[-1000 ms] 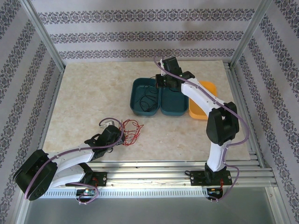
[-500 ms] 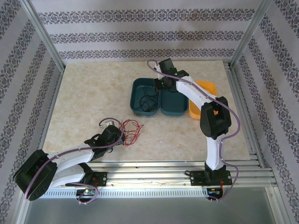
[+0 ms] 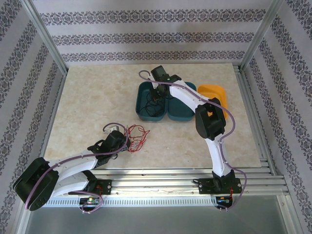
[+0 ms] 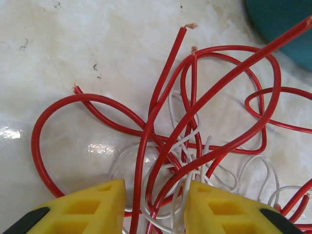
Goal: Untangle the cables
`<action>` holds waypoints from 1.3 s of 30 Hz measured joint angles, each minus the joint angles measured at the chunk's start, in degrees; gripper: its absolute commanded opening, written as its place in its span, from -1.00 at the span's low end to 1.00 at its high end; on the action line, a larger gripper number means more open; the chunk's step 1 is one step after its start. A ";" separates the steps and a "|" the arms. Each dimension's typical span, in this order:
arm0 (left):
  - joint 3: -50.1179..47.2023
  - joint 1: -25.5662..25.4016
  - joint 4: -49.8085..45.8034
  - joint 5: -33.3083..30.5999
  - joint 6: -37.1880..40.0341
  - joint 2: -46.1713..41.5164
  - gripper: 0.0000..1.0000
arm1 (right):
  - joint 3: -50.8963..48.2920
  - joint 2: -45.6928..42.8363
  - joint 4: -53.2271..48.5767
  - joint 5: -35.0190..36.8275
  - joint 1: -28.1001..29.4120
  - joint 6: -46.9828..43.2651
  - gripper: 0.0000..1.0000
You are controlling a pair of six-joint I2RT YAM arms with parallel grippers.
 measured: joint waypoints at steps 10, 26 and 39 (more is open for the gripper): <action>0.00 0.00 0.00 0.02 0.00 0.00 -0.29 | 6.45 7.04 -3.87 1.33 -0.11 0.02 -1.00; -0.02 0.00 0.00 0.46 0.00 -1.70 -0.28 | 6.16 1.07 -5.53 3.67 -0.48 -0.20 -0.15; -0.02 0.00 -0.07 0.46 0.00 -2.64 -0.27 | -3.76 -12.20 -2.45 4.83 2.25 1.36 -0.05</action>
